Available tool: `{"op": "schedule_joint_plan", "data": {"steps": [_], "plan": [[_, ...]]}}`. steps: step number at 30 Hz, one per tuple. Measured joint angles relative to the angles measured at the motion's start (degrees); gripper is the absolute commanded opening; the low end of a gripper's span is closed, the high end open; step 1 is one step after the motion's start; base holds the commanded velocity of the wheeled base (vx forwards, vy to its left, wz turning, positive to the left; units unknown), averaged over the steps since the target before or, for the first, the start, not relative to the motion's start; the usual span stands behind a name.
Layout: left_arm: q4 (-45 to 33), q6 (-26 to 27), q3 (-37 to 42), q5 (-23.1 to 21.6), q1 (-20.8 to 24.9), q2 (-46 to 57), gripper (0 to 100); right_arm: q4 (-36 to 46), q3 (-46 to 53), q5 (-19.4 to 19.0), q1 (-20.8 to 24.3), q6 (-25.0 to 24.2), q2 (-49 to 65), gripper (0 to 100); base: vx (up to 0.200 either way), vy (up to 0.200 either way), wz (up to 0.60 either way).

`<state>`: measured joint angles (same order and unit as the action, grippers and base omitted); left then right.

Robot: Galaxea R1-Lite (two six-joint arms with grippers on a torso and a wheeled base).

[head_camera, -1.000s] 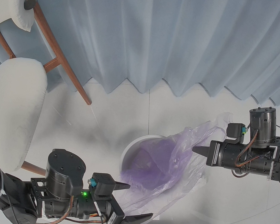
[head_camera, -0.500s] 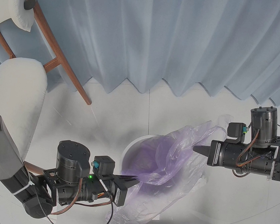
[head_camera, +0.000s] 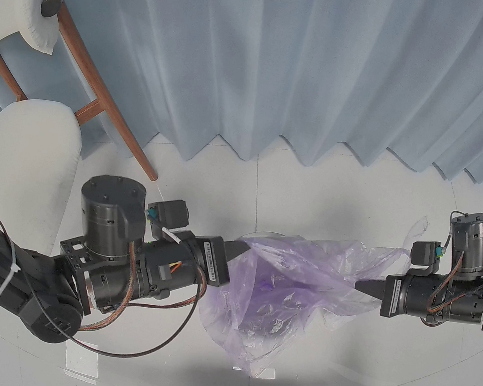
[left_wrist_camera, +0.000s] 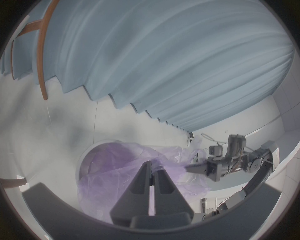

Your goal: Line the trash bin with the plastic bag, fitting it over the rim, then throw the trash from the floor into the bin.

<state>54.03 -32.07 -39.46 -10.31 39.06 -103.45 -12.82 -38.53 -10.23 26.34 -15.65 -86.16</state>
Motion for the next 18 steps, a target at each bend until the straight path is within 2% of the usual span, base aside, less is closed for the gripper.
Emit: {"op": "schedule_joint_plan", "data": {"steps": [8, 12, 18], "plan": [[-7.67, -3.39, -0.76, 0.41, 0.44, 4.19, 0, 0.21, 1.61, -6.92, -6.34, 3.40, 1.19, 0, 0.000, 0.000, 0.00], [-8.29, -3.97, -0.83, 0.38, 0.74, 4.52, 0, -0.56, 0.78, -7.78, -7.88, 4.41, -0.72, 0, 0.000, 0.000, 0.00], [-7.18, -4.82, -2.77, 0.41, 0.52, 0.98, 0, -1.51, -2.80, -7.94, -7.56, 5.10, -6.40, 0, 0.000, 0.000, 0.00]]}}
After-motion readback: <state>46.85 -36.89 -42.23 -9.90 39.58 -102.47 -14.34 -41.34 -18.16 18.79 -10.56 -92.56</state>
